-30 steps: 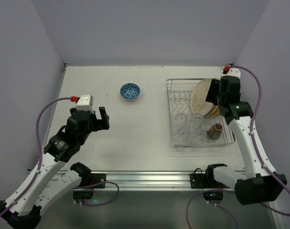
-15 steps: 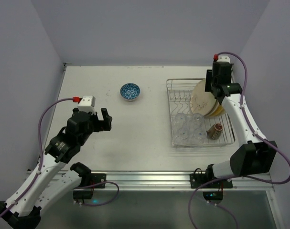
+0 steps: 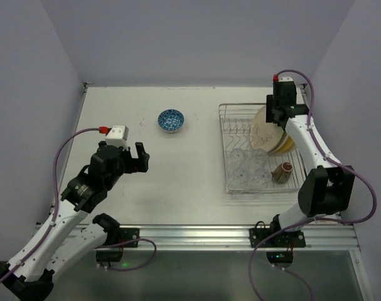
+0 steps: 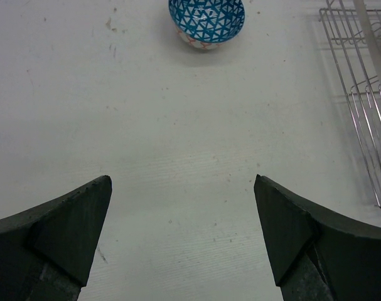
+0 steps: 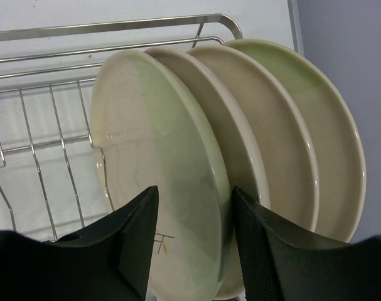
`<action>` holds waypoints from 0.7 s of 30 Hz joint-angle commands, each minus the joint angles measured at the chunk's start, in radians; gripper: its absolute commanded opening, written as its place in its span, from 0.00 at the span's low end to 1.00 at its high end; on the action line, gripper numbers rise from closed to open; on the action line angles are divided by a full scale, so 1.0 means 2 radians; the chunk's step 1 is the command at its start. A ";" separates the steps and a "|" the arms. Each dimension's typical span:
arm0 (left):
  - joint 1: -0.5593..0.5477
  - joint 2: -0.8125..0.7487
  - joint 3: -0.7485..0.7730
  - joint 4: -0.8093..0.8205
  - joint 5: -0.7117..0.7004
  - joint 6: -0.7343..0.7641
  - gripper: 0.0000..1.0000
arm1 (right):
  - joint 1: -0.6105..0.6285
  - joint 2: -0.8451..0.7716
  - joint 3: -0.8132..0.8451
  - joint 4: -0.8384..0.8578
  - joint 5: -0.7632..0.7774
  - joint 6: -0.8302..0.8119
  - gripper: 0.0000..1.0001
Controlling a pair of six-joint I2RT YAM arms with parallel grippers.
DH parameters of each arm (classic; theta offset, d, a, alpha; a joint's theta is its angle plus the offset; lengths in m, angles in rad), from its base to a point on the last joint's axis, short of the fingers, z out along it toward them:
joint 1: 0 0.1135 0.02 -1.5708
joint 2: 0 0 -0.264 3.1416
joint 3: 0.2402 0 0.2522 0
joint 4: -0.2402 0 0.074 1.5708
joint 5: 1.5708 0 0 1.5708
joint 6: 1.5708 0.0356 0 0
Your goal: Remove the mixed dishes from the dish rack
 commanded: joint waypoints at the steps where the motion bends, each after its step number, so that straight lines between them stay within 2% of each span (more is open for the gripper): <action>1: -0.002 -0.003 -0.004 0.023 0.006 0.010 1.00 | -0.005 0.004 0.015 -0.004 -0.039 -0.007 0.52; 7: -0.003 0.000 -0.004 0.023 0.007 0.010 1.00 | -0.011 0.001 0.015 -0.007 -0.146 0.017 0.49; 15: -0.003 0.000 -0.004 0.024 0.007 0.010 1.00 | -0.017 0.015 0.019 -0.011 -0.172 0.038 0.44; 21: -0.003 0.011 -0.002 0.023 0.006 0.011 1.00 | -0.018 0.014 0.025 -0.011 -0.175 0.052 0.31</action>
